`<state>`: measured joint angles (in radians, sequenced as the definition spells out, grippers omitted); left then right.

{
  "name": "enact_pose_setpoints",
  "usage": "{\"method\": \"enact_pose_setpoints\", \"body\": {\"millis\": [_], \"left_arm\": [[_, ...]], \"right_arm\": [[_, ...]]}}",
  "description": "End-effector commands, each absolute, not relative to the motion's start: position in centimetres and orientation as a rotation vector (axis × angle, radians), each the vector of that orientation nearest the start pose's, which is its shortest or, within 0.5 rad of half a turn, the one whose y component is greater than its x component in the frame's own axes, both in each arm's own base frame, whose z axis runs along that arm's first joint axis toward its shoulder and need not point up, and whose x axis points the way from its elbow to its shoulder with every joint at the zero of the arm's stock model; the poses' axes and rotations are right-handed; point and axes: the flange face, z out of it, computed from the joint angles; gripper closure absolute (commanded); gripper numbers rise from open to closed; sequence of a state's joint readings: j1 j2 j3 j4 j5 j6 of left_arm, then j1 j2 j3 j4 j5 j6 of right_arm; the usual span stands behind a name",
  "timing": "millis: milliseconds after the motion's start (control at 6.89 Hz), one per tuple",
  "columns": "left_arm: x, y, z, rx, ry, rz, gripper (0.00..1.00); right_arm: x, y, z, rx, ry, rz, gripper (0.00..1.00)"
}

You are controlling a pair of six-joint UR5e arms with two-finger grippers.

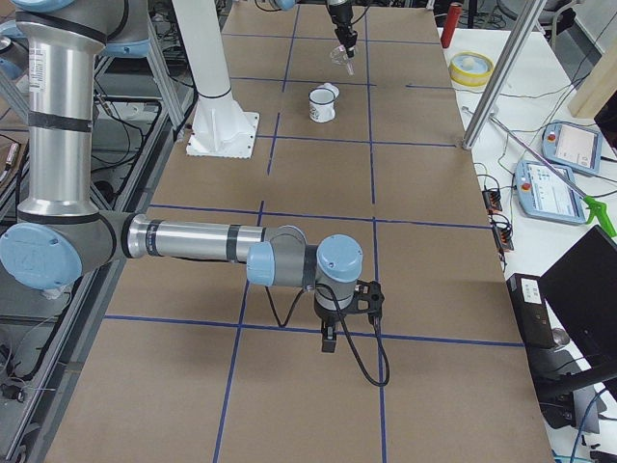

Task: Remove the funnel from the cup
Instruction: 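Lift the glass funnel out of the mug with the left gripper, then carry the funnel farther from the robot and release it on the table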

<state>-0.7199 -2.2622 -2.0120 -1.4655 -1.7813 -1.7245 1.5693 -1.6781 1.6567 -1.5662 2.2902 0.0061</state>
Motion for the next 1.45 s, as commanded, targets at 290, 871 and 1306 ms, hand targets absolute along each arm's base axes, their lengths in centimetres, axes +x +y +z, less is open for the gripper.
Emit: {"method": "enact_pose_setpoints", "body": {"millis": [290,871,1306], "left_arm": [[41.8,-57.3,21.4,0.287,1.282,-1.111,1.00],[45.9,-62.0,32.7,0.379,1.250,-1.191,1.00],[46.2,-62.3,34.1,0.379,1.256,-1.192,1.00]], "right_arm": [[6.7,-44.5,67.0,-0.019,-0.719,0.010,0.00],[6.7,-44.5,67.0,-0.019,-0.719,0.010,0.00],[6.7,-44.5,67.0,-0.019,-0.719,0.010,0.00]]}}
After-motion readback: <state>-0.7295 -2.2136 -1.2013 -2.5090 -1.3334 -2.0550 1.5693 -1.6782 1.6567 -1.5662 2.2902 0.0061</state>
